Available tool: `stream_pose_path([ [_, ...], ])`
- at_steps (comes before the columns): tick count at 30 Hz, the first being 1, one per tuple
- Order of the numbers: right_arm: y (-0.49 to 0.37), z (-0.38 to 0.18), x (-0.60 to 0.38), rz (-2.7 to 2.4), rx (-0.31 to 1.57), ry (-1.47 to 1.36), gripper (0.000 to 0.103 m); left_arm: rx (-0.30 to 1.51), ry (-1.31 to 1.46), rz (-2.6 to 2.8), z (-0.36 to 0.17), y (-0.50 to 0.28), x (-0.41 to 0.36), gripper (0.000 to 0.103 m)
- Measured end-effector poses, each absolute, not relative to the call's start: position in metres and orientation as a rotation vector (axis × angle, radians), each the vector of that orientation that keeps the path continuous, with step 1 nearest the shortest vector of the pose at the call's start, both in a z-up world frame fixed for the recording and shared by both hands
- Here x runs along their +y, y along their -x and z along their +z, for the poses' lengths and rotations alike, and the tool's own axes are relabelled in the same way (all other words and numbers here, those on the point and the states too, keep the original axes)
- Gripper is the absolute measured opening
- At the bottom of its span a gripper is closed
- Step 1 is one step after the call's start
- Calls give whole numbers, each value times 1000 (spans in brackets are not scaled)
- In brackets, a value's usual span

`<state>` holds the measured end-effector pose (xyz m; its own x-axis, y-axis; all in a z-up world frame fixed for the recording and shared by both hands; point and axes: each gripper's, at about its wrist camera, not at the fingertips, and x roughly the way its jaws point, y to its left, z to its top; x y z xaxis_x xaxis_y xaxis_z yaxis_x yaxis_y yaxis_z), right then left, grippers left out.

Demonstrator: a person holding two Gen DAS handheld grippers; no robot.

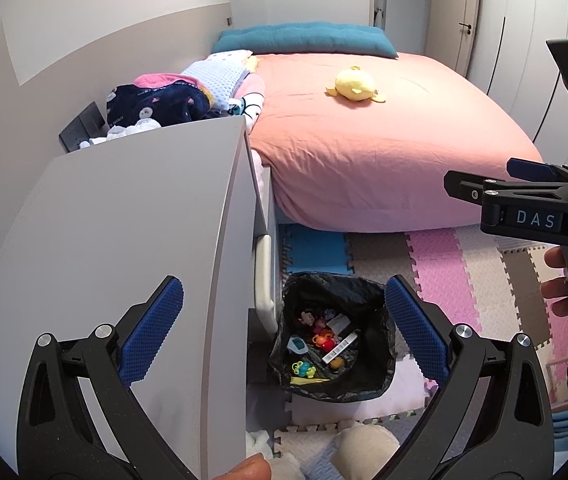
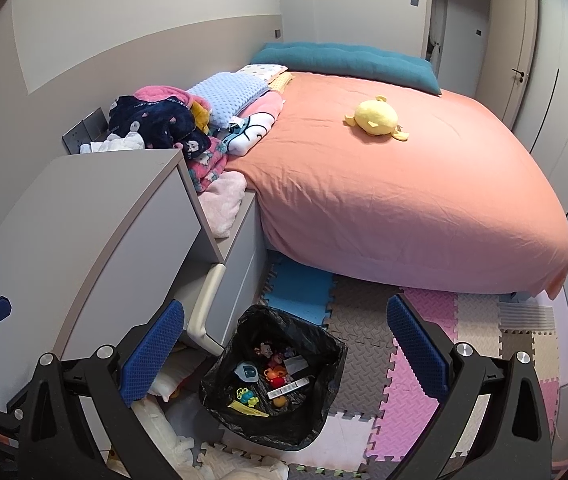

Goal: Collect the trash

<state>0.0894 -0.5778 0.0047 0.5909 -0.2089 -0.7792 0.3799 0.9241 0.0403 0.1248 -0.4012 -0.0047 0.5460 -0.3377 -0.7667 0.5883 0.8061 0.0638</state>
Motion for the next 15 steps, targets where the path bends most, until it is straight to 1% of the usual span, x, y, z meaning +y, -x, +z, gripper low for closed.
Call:
stream_pose_path([
  [5, -93, 9, -568, -331, 868, -199, 101, 820, -341, -539, -2, -121, -390, 98],
  [15, -90, 18, -534, -305, 852, -168, 101, 826, -270, -504, 8, -115, -350, 98],
])
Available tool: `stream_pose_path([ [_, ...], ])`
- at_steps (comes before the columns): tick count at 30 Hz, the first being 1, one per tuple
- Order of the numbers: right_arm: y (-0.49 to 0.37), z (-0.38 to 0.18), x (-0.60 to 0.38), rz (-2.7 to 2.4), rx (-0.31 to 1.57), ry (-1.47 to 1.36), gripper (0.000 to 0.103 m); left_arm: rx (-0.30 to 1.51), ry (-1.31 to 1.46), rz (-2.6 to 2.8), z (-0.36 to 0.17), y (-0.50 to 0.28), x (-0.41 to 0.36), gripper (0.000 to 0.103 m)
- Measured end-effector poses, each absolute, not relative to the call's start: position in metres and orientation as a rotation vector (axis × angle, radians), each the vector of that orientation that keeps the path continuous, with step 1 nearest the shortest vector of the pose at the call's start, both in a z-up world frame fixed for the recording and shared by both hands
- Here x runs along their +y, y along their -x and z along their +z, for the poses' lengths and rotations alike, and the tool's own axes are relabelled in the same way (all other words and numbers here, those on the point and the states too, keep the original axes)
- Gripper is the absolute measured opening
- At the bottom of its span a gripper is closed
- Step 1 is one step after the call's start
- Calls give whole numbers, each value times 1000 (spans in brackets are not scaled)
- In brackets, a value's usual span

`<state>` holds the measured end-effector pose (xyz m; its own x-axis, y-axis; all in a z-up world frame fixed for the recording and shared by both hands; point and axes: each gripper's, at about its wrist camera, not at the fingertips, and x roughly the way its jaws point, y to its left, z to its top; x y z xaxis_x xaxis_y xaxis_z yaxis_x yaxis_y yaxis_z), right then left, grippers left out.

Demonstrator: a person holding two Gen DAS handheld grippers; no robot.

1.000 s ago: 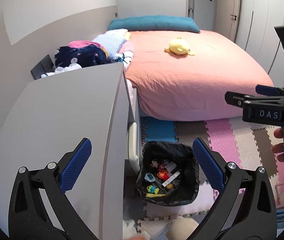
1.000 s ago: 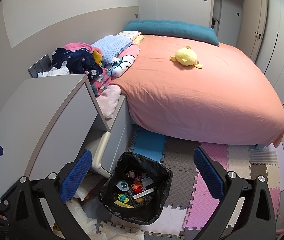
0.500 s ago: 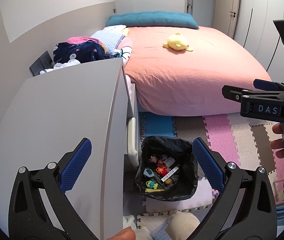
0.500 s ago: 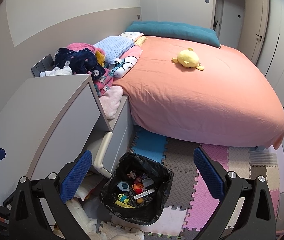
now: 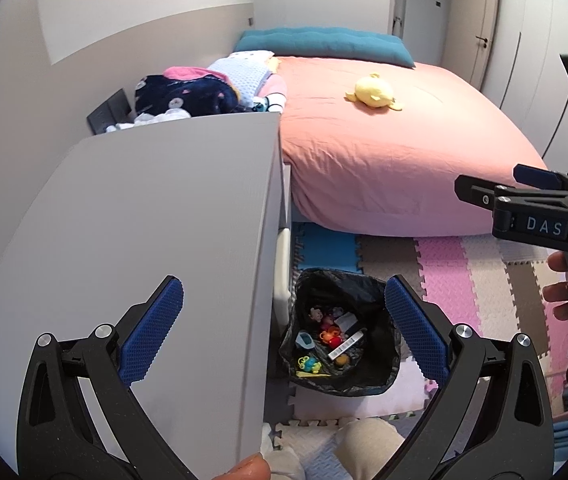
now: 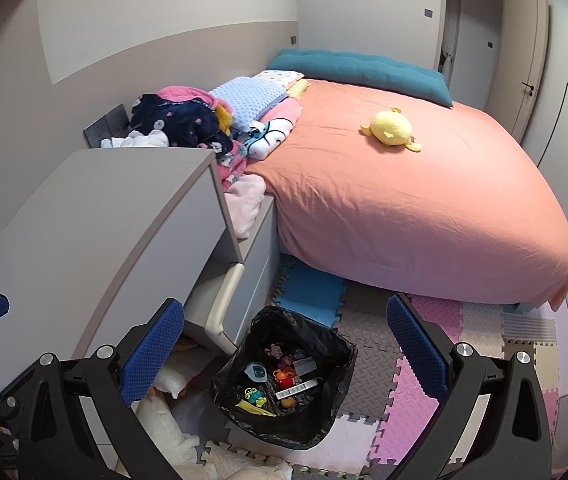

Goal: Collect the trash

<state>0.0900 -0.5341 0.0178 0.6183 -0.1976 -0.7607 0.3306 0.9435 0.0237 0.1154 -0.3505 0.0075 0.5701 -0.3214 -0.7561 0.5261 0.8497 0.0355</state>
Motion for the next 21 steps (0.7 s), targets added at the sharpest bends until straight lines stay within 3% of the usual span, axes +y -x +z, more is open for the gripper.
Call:
stream_pose_path([
  [11, -78, 32, -473, -209, 819, -130, 101, 806, -235, -445, 16, -94, -300, 98],
  [21, -80, 37, -454, -182, 815, -116, 101, 798, -228, -442, 20, -89, -301, 98],
])
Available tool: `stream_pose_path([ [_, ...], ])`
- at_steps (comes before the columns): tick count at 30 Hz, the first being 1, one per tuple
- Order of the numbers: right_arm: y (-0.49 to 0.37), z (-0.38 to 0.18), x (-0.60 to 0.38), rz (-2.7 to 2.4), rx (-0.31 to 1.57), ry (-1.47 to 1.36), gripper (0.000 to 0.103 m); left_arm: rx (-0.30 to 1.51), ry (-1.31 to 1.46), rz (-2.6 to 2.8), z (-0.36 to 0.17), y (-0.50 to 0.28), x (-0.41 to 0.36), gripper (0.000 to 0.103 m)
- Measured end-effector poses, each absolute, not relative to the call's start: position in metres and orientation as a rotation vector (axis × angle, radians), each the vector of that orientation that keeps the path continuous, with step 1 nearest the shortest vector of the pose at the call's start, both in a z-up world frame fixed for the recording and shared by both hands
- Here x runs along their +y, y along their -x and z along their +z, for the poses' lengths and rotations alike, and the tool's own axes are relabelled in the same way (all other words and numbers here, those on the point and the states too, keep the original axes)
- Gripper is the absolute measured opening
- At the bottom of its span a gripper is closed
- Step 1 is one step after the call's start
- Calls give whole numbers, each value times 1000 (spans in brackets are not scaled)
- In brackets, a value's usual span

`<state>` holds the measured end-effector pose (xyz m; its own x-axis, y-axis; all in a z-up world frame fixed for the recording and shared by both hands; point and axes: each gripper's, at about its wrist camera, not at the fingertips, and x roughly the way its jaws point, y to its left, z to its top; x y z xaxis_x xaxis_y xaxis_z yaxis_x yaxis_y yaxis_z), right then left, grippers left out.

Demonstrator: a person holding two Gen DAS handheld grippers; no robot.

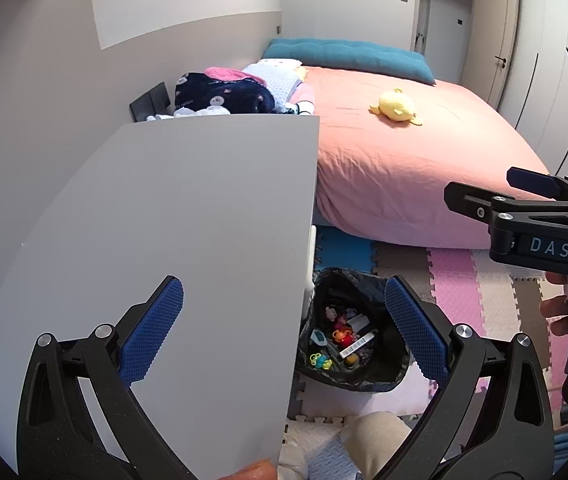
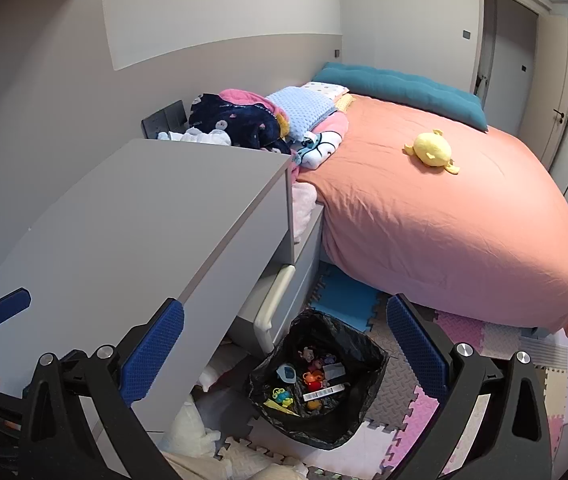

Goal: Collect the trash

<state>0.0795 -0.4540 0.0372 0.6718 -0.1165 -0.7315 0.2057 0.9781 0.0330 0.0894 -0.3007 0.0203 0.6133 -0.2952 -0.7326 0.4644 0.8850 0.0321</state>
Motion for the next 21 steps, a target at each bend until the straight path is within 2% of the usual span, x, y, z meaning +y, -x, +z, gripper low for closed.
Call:
stream_pose_path([
  [21, -84, 33, -476, -220, 826, -130, 101, 746, -258, -475, 15, -88, -327, 98],
])
